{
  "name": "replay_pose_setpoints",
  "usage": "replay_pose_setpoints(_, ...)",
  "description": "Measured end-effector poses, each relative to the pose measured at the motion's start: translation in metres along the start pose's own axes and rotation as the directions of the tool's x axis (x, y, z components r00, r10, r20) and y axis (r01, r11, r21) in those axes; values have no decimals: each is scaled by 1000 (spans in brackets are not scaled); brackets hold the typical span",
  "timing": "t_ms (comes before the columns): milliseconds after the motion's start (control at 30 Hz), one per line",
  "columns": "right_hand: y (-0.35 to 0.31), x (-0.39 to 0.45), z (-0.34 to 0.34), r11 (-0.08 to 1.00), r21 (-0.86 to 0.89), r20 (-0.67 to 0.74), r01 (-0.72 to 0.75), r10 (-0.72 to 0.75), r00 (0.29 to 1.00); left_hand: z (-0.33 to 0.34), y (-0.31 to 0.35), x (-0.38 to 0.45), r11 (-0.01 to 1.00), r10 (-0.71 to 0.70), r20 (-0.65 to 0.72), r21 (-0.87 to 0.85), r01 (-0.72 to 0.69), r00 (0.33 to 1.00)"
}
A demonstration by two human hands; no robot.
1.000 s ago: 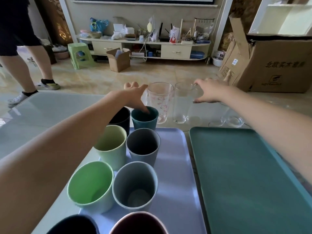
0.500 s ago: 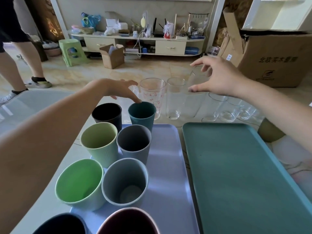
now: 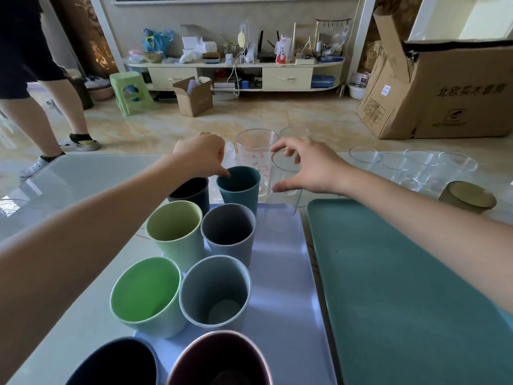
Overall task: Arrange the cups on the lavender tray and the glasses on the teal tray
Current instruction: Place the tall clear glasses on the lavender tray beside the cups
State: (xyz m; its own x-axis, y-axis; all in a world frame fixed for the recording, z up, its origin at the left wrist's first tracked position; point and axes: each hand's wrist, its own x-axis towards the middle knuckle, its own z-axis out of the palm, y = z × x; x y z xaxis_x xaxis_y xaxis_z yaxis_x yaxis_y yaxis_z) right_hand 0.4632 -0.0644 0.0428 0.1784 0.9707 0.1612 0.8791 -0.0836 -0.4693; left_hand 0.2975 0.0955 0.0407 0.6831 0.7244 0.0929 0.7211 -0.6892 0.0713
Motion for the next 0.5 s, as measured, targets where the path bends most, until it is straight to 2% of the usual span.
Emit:
replay_pose_setpoints(100, -1, 1, 5, 1000, 10, 22, 15, -15, 1000, 0, 5, -4, 993, 70, -51, 102, -64, 996)
replay_pose_setpoints(167, -2, 3, 7, 999, 25, 27, 21, -22, 999, 2, 9, -6, 991, 88, -49, 108, -82, 995)
replay_pose_setpoints(500, 1, 2, 15, 991, 126, 42, -48, 43, 998, 7, 11, -11, 999, -20, -36, 36, 22, 999)
